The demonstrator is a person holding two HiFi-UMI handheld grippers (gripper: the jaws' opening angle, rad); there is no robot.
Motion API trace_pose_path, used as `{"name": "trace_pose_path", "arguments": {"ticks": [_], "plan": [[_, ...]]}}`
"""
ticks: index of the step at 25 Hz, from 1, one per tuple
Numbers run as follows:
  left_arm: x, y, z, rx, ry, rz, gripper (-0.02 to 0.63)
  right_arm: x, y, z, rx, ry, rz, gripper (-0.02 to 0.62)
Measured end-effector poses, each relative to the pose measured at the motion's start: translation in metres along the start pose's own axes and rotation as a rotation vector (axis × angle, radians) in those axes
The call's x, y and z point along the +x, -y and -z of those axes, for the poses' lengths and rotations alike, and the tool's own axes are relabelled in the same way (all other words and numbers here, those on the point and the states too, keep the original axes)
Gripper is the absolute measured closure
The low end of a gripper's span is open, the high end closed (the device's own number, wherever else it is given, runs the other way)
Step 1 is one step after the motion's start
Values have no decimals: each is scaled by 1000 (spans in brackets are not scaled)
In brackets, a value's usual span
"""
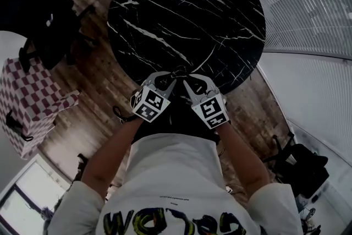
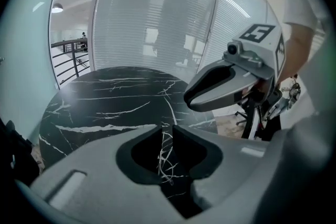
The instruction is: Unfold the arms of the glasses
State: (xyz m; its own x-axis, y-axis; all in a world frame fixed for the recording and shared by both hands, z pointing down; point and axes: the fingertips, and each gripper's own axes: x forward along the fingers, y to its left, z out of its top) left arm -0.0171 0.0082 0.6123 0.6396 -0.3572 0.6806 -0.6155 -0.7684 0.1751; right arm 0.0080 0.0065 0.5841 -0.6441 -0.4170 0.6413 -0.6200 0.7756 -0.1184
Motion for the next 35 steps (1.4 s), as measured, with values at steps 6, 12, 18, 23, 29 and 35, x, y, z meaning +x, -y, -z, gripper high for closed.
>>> {"name": "trace_pose_path", "arguments": {"ticks": [6, 12, 18, 23, 29, 35], "plan": [[26, -6, 33, 46, -114, -4, 528, 22, 5, 18, -12, -63, 12, 549], [47, -12, 56, 72, -193, -4, 526, 36, 6, 37, 2, -123, 37, 549], [61, -12, 73, 91, -249, 16, 526, 37, 6, 46, 30, -134, 52, 549], [70, -15, 79, 86, -265, 21, 525, 32, 6, 44, 36, -119, 55, 549], [79, -16, 78, 93, -282, 32, 525, 30, 7, 46, 48, -113, 55, 549], [83, -15, 76, 108, -283, 41, 530, 29, 7, 47, 49, -109, 50, 549]]}}
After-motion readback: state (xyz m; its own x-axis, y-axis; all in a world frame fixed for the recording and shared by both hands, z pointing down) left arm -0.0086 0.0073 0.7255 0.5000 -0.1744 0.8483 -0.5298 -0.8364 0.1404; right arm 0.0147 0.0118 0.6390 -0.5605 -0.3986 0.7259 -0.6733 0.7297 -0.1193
